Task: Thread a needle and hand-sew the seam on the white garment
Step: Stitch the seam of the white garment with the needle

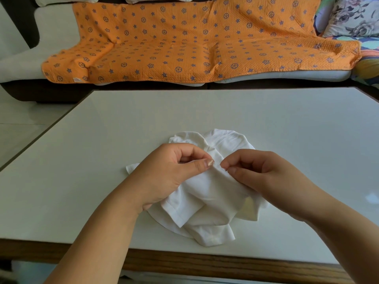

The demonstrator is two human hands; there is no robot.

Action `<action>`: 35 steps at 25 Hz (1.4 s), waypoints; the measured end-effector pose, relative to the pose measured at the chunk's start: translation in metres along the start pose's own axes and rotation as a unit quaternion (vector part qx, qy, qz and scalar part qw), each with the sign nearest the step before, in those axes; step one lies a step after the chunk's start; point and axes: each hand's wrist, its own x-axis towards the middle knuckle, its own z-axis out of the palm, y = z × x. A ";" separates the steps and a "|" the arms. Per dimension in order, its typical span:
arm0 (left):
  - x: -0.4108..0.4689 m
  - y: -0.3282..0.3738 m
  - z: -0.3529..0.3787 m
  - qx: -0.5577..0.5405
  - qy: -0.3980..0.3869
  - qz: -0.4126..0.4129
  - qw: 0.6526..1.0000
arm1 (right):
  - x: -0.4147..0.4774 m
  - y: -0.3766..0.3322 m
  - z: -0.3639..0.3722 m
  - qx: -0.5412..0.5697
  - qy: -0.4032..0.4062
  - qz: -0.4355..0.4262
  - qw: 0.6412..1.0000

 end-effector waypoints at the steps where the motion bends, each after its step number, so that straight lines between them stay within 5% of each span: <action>1: 0.000 0.000 0.000 -0.002 -0.001 -0.001 1.000 | 0.000 0.000 0.000 0.003 -0.003 -0.001 1.000; 22: 0.002 -0.004 0.009 -0.031 -0.019 -0.017 0.999 | 0.004 0.004 0.006 0.117 0.025 -0.011 0.993; 35: 0.004 -0.007 0.014 -0.011 0.001 -0.048 0.999 | -0.007 -0.001 0.014 -0.022 0.059 -0.085 0.994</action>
